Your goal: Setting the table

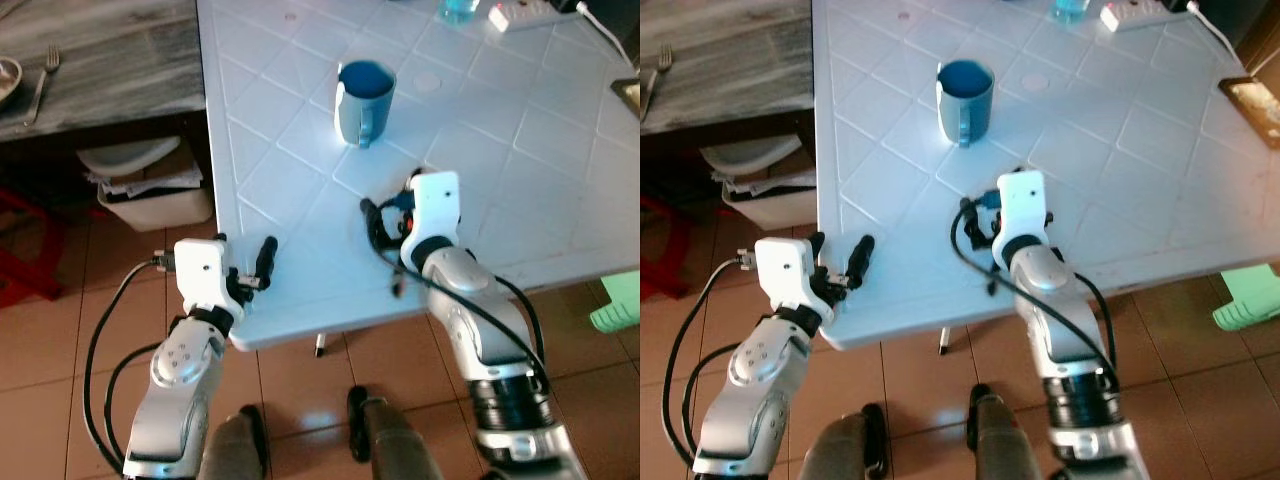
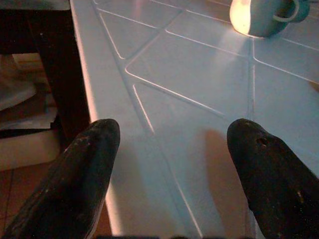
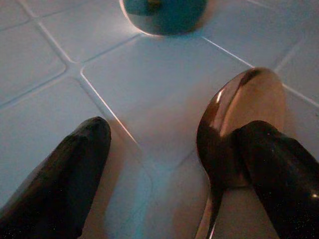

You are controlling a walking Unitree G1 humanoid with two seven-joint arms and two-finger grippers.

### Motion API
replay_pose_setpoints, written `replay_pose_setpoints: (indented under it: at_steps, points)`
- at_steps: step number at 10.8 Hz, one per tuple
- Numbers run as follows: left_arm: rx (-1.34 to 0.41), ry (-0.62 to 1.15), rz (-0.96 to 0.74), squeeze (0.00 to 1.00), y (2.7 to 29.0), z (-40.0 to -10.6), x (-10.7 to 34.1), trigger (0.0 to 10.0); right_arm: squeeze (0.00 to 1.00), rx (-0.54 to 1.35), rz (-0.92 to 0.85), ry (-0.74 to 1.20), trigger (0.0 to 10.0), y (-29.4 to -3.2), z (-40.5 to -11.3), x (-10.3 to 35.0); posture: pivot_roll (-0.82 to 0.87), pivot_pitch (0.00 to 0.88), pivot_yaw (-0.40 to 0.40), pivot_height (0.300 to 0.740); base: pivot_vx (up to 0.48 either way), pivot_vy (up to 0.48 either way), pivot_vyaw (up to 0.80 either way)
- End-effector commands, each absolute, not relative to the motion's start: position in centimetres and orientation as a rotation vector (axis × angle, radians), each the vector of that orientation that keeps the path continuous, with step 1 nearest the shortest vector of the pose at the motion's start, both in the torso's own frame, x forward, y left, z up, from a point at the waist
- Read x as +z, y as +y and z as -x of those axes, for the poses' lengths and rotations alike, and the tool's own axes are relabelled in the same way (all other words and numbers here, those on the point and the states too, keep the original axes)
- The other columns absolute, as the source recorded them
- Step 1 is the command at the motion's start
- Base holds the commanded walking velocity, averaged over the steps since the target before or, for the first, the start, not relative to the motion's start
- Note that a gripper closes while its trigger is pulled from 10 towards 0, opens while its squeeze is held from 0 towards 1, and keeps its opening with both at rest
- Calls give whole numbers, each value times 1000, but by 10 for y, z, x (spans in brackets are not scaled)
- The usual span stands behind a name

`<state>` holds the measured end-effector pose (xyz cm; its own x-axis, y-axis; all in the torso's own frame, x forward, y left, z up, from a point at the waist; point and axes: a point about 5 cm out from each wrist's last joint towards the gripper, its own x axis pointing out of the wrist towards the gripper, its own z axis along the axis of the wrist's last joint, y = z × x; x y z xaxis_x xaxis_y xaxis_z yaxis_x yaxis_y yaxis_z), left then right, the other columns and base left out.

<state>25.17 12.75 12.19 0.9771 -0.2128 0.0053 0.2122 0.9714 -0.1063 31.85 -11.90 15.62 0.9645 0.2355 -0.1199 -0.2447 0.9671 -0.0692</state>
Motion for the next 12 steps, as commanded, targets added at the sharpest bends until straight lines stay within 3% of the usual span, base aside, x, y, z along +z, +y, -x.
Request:
replay_pose_setpoints:
  at_steps: [1, 6, 12]
  points:
    - [-214, 34, 91, 0, 129, -250, 117, 10000, 0, 280, 104, 113, 10000, -116, -319, 152, -39, 265, 45, 740, 0, 0, 0]
    - [-211, 42, 74, 0, 130, -250, 117, 10000, 0, 427, 286, -94, 10000, -121, -329, 166, -25, 271, 58, 740, 0, 0, 0]
    - [-217, 33, 71, 0, 131, -255, 118, 10000, 0, 165, -51, -209, 10000, -125, -301, 202, -39, 252, 50, 740, 0, 0, 0]
